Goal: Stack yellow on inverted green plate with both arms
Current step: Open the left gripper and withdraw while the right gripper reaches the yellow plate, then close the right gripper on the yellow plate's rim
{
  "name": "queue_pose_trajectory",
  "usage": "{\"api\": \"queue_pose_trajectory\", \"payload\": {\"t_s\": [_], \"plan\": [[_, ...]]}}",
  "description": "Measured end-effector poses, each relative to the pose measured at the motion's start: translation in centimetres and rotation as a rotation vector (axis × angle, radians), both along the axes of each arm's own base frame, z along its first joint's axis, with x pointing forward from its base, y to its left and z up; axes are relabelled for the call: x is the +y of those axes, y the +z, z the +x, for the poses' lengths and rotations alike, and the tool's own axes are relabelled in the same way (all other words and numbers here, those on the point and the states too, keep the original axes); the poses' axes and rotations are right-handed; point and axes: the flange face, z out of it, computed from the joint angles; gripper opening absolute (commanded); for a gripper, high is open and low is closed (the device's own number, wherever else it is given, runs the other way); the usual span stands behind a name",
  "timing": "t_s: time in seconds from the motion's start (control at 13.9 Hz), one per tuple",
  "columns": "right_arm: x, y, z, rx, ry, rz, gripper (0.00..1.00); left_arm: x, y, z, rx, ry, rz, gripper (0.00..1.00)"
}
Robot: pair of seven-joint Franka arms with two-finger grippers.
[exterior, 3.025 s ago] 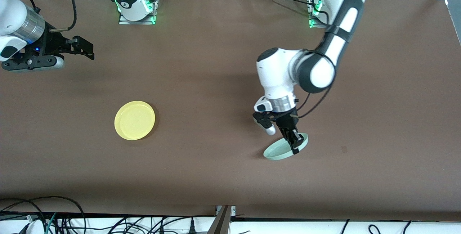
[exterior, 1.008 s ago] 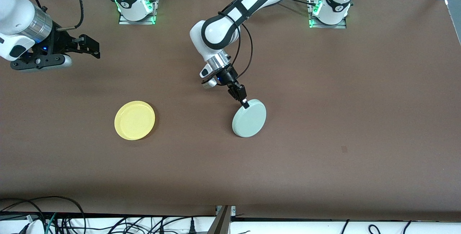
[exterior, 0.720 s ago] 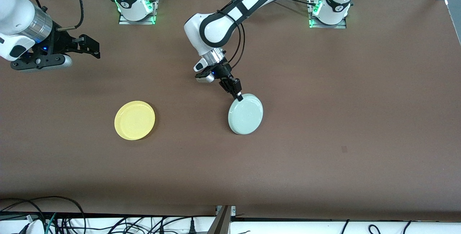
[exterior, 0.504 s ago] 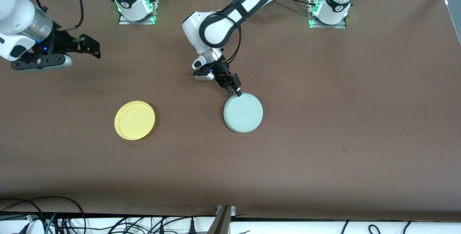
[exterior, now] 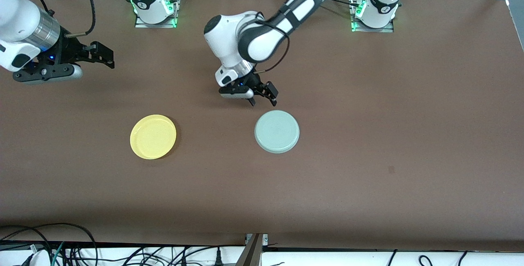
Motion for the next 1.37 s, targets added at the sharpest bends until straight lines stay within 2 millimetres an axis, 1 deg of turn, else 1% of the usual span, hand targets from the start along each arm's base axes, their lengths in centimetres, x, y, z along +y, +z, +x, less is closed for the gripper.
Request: {"api": "queue_pose_trajectory", "payload": {"t_s": [0.07,0.14,0.22,0.36,0.43,0.5,0.65,0.72,0.79,0.86,0.94,1.01,1.08,1.15,1.22,1.3,1.37], "plan": [[0.0,-1.0,0.5,0.011,-0.003,-0.001,1.0,1.6,1.7,2.1,0.021,0.042,-0.039,1.0],[-0.1,-2.6,1.2,0.035,-0.005,-0.003,1.0,3.5,3.7,4.2,0.051,0.069,-0.079,1.0],[-0.1,-4.4,2.0,0.056,-0.007,-0.005,1.0,5.5,5.9,6.2,0.085,0.083,-0.12,1.0],[-0.2,-8.2,4.1,0.053,-0.019,-0.003,1.0,10.2,10.5,9.7,0.137,0.109,-0.207,1.0],[-0.6,-10.2,5.2,0.041,-0.038,-0.003,1.0,12.6,12.7,11.1,0.152,0.126,-0.25,1.0],[-1.8,-12.4,6.3,0.036,-0.066,-0.004,1.0,15.0,14.8,12.4,0.162,0.149,-0.293,1.0],[-5.6,-17.6,8.2,0.042,-0.133,-0.005,1.0,20.1,18.1,14.4,0.184,0.213,-0.373,1.0],[-7.4,-20.5,9.0,0.032,-0.161,-0.005,1.0,23.1,19.3,15.4,0.19,0.263,-0.412,1.0],[-8.7,-23.5,9.6,0.012,-0.182,-0.004,1.0,26.5,20.4,16.3,0.192,0.314,-0.445,1.0],[-9.4,-26.3,9.8,-0.016,-0.195,-0.003,1.0,30.0,21.3,17.1,0.191,0.364,-0.476,1.0],[-9.7,-29.2,9.5,-0.057,-0.202,-0.002,0.99,33.3,22.2,17.8,0.189,0.406,-0.505,1.0],[-9.7,-31.8,8.7,-0.102,-0.206,-0.001,0.95,36.4,23.1,18.3,0.184,0.437,-0.533,1.0],[-9.7,-34.0,7.5,-0.145,-0.21,0.0,0.83,39.3,24.0,18.6,0.178,0.453,-0.555,1.0],[-9.7,-35.8,6.3,-0.181,-0.212,0.001,0.63,42.0,24.9,18.8,0.169,0.454,-0.567,1.0],[-9.7,-37.3,5.2,-0.205,-0.215,0.001,0.37,44.5,25.6,18.8,0.165,0.44,-0.567,1.0],[-9.7,-38.3,4.4,-0.216,-0.217,0.001,0.19,46.6,26.2,18.6,0.167,0.418,-0.561,1.0],[-9.7,-38.8,3.9,-0.218,-0.218,0.001,0.0,48.7,26.7,18.3,0.176,0.396,-0.552,1.0]]}}
